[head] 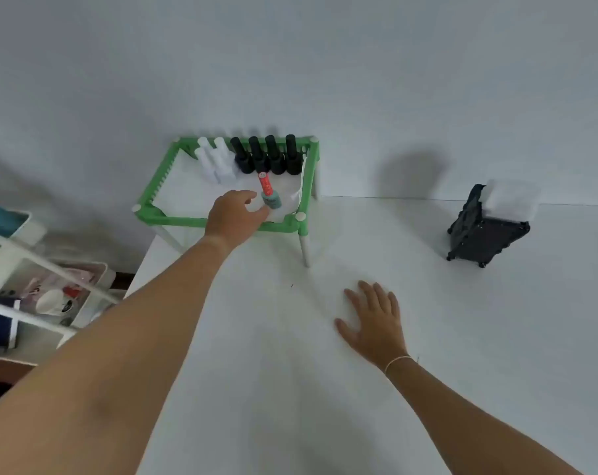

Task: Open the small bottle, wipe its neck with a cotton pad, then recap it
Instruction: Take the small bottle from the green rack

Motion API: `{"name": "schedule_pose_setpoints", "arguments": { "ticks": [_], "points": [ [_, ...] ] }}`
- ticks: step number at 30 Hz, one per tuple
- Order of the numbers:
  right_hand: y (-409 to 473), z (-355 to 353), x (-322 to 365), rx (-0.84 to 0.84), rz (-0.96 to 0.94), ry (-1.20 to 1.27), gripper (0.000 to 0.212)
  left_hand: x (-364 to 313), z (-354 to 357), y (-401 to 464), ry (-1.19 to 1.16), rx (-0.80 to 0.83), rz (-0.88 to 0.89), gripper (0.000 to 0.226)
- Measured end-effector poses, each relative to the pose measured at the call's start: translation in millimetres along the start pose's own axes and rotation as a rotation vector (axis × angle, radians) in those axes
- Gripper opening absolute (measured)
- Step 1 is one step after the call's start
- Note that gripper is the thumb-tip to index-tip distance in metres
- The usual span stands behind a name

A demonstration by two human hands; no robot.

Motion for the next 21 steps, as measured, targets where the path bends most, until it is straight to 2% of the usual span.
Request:
{"name": "schedule_pose_setpoints", "arguments": {
  "ticks": [5, 14, 21],
  "points": [
    [0, 3, -2, -0.042, -0.010, -0.033, 0.062, -2, 3, 12, 0.004, 0.088, -0.037, 0.055],
    [1, 4, -3, -0.056, -0.017, -0.029, 0.063, -5, 9, 29, -0.069, 0.155, -0.046, 0.033],
    [2, 5, -4, -0.050, -0.016, -0.021, 0.062, -5, 13, 34, -0.070, 0.138, -0.053, 0.031]
  ]
}}
Point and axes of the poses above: each hand's wrist, its own y-axis towards the middle knuckle, its own z-axis out of the palm, x = y × z, the point moved 2 cm from there along y, towards the middle knuckle
